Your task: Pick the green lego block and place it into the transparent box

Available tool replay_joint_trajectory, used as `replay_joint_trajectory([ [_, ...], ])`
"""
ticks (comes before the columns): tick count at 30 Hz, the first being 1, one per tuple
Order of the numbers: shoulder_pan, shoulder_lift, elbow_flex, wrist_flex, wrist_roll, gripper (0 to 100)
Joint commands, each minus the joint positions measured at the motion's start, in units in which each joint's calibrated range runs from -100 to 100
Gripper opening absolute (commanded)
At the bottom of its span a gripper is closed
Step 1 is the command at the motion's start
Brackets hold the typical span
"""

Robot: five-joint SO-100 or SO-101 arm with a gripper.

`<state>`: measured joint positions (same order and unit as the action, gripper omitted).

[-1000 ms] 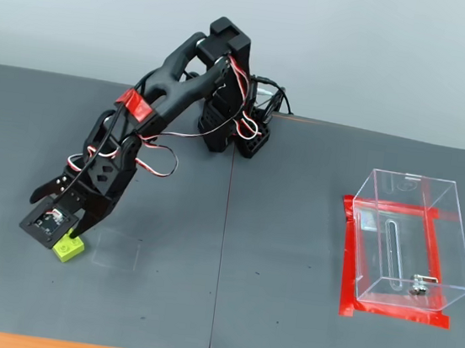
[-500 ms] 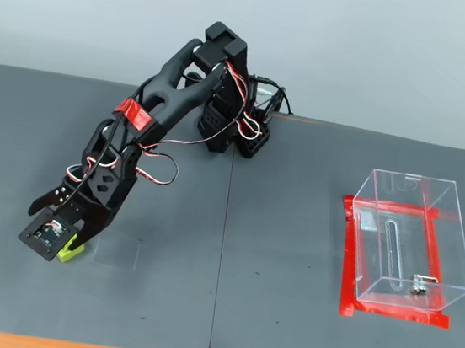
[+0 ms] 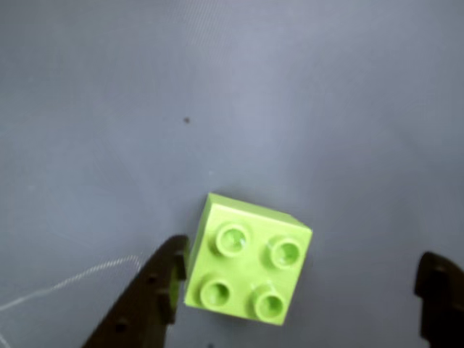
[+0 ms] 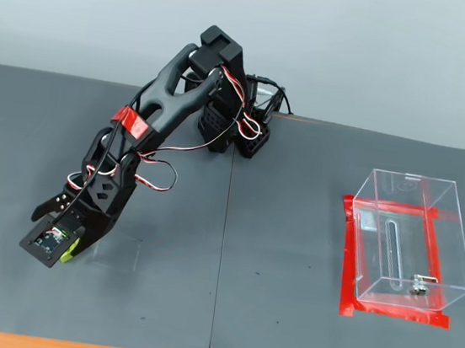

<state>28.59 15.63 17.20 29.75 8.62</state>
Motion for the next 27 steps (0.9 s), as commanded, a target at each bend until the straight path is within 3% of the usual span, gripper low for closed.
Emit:
replay_joint_trajectory([
  [1, -0.5, 0.8, -2.6, -0.9, -0.3, 35],
  [22, -0.1, 3.3, -4.9, -0.1, -1.2, 35],
  [27, -0.1, 3.3, -4.9, -0.1, -1.3, 25],
])
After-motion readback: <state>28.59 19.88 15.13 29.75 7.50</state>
